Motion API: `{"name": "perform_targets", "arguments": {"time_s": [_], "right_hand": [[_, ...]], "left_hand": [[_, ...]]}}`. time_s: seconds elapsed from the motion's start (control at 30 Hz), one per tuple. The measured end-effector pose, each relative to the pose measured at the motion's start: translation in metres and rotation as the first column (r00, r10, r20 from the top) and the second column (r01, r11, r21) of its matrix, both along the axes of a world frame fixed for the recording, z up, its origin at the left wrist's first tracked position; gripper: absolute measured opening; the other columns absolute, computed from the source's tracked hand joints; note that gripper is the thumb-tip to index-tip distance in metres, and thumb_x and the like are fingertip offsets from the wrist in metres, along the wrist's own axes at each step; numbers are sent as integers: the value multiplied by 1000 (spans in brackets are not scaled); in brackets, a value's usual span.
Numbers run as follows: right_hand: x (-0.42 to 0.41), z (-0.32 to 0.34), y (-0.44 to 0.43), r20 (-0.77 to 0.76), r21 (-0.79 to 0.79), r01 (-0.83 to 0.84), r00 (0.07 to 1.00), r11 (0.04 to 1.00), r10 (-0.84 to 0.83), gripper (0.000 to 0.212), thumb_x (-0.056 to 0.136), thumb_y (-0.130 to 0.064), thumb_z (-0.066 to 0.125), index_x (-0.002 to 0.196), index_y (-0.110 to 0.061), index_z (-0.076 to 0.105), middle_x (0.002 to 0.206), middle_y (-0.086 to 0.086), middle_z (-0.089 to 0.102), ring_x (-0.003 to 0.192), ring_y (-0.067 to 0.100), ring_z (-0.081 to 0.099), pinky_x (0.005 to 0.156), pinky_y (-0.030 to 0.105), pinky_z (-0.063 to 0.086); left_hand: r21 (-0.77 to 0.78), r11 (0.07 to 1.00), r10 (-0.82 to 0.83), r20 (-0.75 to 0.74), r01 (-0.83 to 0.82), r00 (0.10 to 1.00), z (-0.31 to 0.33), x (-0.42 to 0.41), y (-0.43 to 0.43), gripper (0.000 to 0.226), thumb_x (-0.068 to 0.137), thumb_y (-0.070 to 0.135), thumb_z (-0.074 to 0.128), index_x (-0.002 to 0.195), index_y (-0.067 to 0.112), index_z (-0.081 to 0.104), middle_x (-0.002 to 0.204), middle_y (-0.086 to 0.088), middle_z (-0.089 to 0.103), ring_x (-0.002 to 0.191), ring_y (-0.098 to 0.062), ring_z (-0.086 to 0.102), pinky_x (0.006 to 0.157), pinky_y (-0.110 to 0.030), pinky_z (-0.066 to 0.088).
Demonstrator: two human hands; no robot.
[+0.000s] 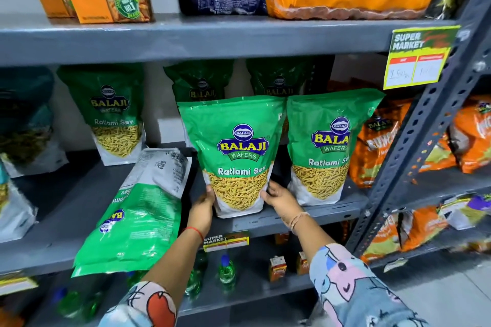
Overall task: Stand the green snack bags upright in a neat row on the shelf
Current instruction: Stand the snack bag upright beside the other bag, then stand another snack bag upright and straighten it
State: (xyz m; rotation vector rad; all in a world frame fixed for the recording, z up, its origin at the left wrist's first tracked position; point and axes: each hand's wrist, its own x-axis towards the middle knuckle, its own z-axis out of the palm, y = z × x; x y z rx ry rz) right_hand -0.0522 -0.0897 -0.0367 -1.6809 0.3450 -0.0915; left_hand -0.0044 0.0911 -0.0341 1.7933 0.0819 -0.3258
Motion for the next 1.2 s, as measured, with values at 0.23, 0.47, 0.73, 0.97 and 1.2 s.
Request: {"name": "perform_targets", "arguments": {"time_s": [0.23,0.47,0.73,0.97,1.2], "right_hand": [[-4,-7,-3,-9,21,-31,999,999,31,52,90,-6,50,138,0,29,145,15,38,135,24,34,115,38,24],[-25,-10,7,134,-8,40,990,999,-39,54,90,2,46,139,-8,27,140,2,38,131,12,31,108,28,24],[-60,-38,103,378,-916,300,866,265,327,62,94,-32,30,144,-17,-2,156,-9,-13,144,13,-6,118,28,1],[13,-20,166,175,-955,58,902,290,394,80,72,0,56,142,-11,20,150,8,32,141,19,23,114,28,22],[47,-17,186,278,-522,-14,942,853,186,39,81,-12,61,113,-35,54,146,3,37,134,14,34,119,35,19]], "left_hand": [[-50,999,21,4,-21,1000,-3,-12,2,55,91,51,33,125,11,51,132,-16,54,122,-32,48,109,-45,35],[2,993,-117,118,117,986,23,-29,15,52,94,41,34,136,10,39,145,-13,42,133,-26,38,109,-32,27],[548,822,-346,697,-154,628,65,35,193,50,87,3,48,136,6,38,147,-17,36,139,-28,30,114,-29,14],[952,306,-702,230,-6,674,19,89,251,82,81,18,60,145,15,8,157,-11,10,145,-29,8,118,-42,8],[885,458,-707,306,83,638,0,95,244,71,87,4,43,144,21,5,157,-2,13,145,-21,9,117,-32,5]]}}
